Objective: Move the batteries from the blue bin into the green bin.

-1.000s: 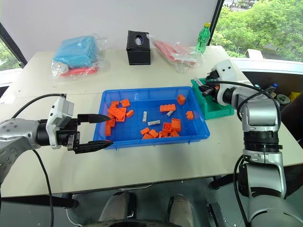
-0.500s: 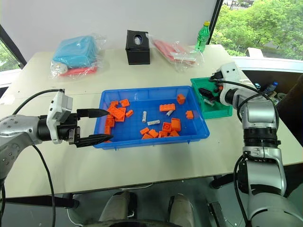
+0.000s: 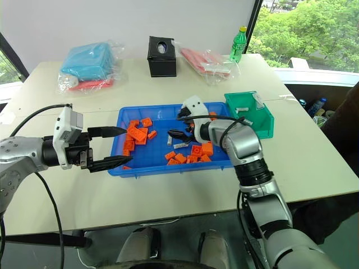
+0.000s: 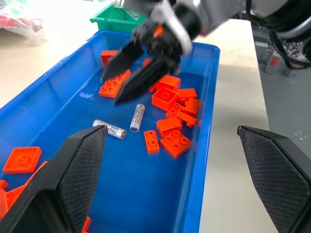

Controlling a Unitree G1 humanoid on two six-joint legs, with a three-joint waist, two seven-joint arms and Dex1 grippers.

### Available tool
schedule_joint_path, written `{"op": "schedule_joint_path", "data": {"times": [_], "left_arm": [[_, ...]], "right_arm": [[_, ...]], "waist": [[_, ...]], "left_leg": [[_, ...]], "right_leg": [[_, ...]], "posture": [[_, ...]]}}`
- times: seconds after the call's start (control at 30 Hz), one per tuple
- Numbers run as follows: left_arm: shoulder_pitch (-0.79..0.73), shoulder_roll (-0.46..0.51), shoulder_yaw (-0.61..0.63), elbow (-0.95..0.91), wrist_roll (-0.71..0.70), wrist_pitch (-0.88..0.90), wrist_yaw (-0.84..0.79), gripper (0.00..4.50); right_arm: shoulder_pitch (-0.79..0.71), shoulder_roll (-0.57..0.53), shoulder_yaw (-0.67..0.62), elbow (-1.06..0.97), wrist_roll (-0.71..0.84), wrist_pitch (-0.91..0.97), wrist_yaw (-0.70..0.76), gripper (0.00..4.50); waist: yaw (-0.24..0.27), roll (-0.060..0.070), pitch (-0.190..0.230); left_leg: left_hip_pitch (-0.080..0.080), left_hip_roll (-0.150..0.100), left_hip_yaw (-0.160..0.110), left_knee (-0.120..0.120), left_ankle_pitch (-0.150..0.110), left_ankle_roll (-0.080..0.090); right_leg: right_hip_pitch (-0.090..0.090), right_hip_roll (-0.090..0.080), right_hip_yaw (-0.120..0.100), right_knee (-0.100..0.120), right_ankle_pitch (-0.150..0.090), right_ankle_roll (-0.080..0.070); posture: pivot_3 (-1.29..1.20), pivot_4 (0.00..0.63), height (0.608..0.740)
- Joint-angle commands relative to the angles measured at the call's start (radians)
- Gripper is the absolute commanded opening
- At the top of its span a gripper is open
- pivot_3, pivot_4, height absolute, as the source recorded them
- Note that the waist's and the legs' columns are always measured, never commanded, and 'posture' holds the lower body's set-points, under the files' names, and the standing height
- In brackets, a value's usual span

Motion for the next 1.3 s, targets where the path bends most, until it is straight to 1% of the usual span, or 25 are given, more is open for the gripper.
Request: {"op": "schedule_joint_path", "data": {"times": [0.03, 0.3, 0.43, 0.53, 0.57, 0.6, 0.73, 0.8, 0.9, 0.93, 1.0, 1.03, 1.07, 1.13, 1.3], "left_arm": [[-0.013, 0.003, 0.020, -0.030, -0.006, -0.007, 0.007, 4.50], [-0.017, 0.002, 0.018, -0.035, -0.007, -0.006, 0.018, 4.50], [-0.018, -0.001, 0.017, -0.037, -0.006, -0.008, 0.023, 4.50], [-0.020, -0.002, 0.018, -0.036, -0.007, -0.009, 0.026, 4.50], [-0.020, -0.002, 0.020, -0.035, -0.008, -0.009, 0.027, 4.50], [-0.020, -0.002, 0.021, -0.035, -0.009, -0.009, 0.027, 4.50], [-0.021, -0.001, 0.023, -0.030, -0.009, -0.011, 0.025, 4.50], [-0.023, -0.002, 0.019, -0.026, -0.007, -0.014, 0.024, 4.50], [-0.031, -0.007, 0.008, -0.020, -0.001, -0.017, 0.023, 4.50], [-0.034, -0.009, 0.005, -0.019, 0.001, -0.018, 0.022, 4.50], [-0.034, -0.010, 0.004, -0.018, 0.002, -0.019, 0.018, 4.50], [-0.035, -0.011, 0.003, -0.017, 0.004, -0.020, 0.016, 4.50], [-0.035, -0.012, 0.001, -0.015, 0.005, -0.022, 0.015, 4.50], [-0.037, -0.014, -0.001, -0.012, 0.008, -0.024, 0.011, 4.50], [-0.050, -0.022, -0.014, 0.001, 0.019, -0.031, 0.003, 4.50]], "right_arm": [[-0.024, 0.037, 0.010, 0.037, -0.015, -0.007, -0.037, 4.03], [-0.046, 0.108, 0.037, 0.164, -0.047, -0.068, -0.063, 4.03], [-0.041, 0.129, 0.076, 0.201, -0.071, -0.100, -0.052, 4.03], [-0.032, 0.130, 0.083, 0.199, -0.074, -0.103, -0.048, 3.23], [-0.026, 0.126, 0.085, 0.185, -0.073, -0.097, -0.043, 2.80], [-0.022, 0.123, 0.087, 0.175, -0.071, -0.092, -0.040, 2.20], [-0.018, 0.111, 0.072, 0.123, -0.056, -0.065, -0.029, 0.11], [-0.031, 0.103, 0.038, 0.079, -0.033, -0.048, -0.021, 0.05], [-0.091, 0.061, -0.089, 0.026, 0.027, -0.021, -0.016, 0.05], [-0.116, 0.016, -0.148, 0.034, 0.039, -0.009, -0.021, 0.05], [-0.143, -0.062, -0.213, 0.055, 0.043, -0.001, -0.029, 0.05], [-0.149, -0.131, -0.242, 0.084, 0.029, -0.015, -0.028, 0.05], [-0.151, -0.187, -0.262, 0.110, 0.019, -0.027, -0.026, 0.05], [-0.150, -0.261, -0.286, 0.151, 0.010, -0.047, -0.020, 0.05], [-0.126, -0.382, -0.332, 0.268, -0.017, -0.103, -0.025, 0.05]], "waist": [[0.000, 0.000, 0.000], [-0.003, 0.000, 0.000], [-0.003, 0.000, 0.000], [-0.003, 0.000, 0.000], [-0.003, 0.000, 0.000], [-0.003, 0.000, 0.000], [-0.003, 0.000, 0.000], [-0.003, 0.000, 0.000], [-0.001, 0.000, 0.000], [0.000, 0.000, 0.000], [0.011, 0.000, 0.000], [0.017, 0.000, 0.000], [0.023, 0.000, 0.000], [0.024, -0.001, 0.000], [0.003, -0.001, -0.001]], "left_leg": [[0.000, 0.000, 0.000, 0.000, 0.000, 0.000], [0.000, -0.001, 0.000, 0.000, 0.000, 0.000], [0.000, -0.001, 0.000, 0.000, 0.000, 0.000], [0.000, -0.001, 0.000, 0.000, 0.000, 0.000], [0.000, -0.001, 0.000, 0.000, 0.000, 0.000], [0.000, -0.001, 0.000, 0.000, 0.000, 0.000], [0.000, 0.000, 0.000, 0.000, 0.000, 0.000], [0.000, 0.000, 0.000, 0.000, 0.000, 0.000], [0.000, 0.000, 0.000, 0.000, 0.000, 0.000], [-0.001, 0.000, 0.000, 0.000, 0.000, 0.000], [-0.001, -0.001, 0.000, 0.001, 0.000, 0.000], [-0.001, -0.001, 0.000, 0.001, 0.000, 0.000], [-0.001, -0.001, 0.000, 0.001, 0.000, 0.000], [-0.001, -0.003, 0.000, 0.001, 0.000, 0.000], [0.001, -0.001, 0.002, -0.001, 0.000, 0.000]], "right_leg": [[0.000, 0.000, 0.000, 0.000, 0.000, 0.000], [0.000, 0.001, 0.000, 0.000, 0.000, 0.000], [-0.001, 0.001, 0.000, 0.000, 0.000, 0.000], [-0.001, 0.001, 0.000, 0.000, 0.000, 0.000], [-0.001, 0.001, 0.000, 0.000, 0.000, 0.000], [-0.001, 0.001, 0.000, 0.000, 0.000, 0.000], [-0.001, 0.001, 0.000, 0.000, 0.000, 0.000], [-0.001, 0.001, 0.000, 0.000, 0.000, 0.000], [-0.001, 0.001, 0.000, 0.000, 0.000, -0.001], [-0.001, 0.001, 0.000, 0.000, 0.000, -0.001], [-0.001, 0.001, 0.000, 0.000, 0.001, -0.001], [0.000, 0.001, 0.000, -0.001, 0.001, -0.001], [0.000, 0.001, 0.000, -0.001, 0.001, -0.001], [0.001, 0.001, 0.000, -0.002, 0.000, -0.001], [0.000, 0.001, 0.000, -0.001, 0.001, -0.001]], "posture": [[0.00, 0.150, 0.630], [0.00, 0.150, 0.630], [0.00, 0.150, 0.630], [0.00, 0.150, 0.630], [0.00, 0.150, 0.630], [0.00, 0.150, 0.630], [0.00, 0.150, 0.630], [0.00, 0.150, 0.630], [0.00, 0.150, 0.630], [0.00, 0.150, 0.630], [0.00, 0.150, 0.630], [0.00, 0.150, 0.630], [0.00, 0.150, 0.630], [0.00, 0.150, 0.630], [0.00, 0.150, 0.630]]}}
